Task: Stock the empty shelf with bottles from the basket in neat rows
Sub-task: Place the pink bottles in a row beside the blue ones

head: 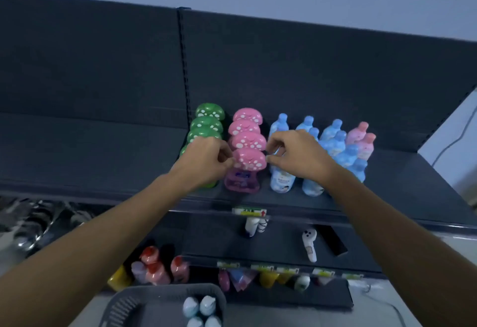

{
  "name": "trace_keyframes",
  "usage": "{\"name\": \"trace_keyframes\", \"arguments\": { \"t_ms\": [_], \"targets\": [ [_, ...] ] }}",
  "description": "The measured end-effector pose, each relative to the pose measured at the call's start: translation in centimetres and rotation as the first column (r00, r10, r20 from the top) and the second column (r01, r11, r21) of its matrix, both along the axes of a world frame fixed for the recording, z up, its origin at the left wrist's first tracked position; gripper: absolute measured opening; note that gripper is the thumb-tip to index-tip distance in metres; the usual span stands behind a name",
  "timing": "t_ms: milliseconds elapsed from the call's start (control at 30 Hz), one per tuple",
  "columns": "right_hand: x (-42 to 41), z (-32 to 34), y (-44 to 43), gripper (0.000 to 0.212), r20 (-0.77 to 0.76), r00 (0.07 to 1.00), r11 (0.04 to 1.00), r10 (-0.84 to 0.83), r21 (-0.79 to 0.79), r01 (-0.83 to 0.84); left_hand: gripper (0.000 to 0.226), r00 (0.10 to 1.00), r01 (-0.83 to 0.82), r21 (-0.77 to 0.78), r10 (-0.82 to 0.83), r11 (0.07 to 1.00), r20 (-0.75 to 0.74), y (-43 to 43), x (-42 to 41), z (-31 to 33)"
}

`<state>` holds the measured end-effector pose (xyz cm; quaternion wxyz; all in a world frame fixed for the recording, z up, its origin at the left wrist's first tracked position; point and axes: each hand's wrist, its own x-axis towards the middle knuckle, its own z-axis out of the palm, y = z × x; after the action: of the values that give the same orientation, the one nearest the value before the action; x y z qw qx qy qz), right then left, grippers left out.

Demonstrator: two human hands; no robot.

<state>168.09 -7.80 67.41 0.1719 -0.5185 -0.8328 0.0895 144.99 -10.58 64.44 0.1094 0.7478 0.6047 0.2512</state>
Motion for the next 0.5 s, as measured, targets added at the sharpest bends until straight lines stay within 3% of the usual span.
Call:
{"name": "trace_keyframes", "arguments": {
  "t_ms": [267, 500],
  "targets": [
    [-8.0, -6.6, -5.6, 0.015, 0.001, 0.999, 0.987, 0.048, -0.153, -0.047, 0.011, 0.999, -0.054, -0.142, 0.054, 0.988, -0.002, -5.9, -7.9, -5.5],
    [-11.2, -16.4, -8.9, 0.016, -0.056, 0.998, 0.962, 0.03, -0.268, -0.044, 0.014, 0.995, -0.095, -0.342, 0.086, 0.935, -0.041, -9.7, -11.1, -16.9]
  ]
}}
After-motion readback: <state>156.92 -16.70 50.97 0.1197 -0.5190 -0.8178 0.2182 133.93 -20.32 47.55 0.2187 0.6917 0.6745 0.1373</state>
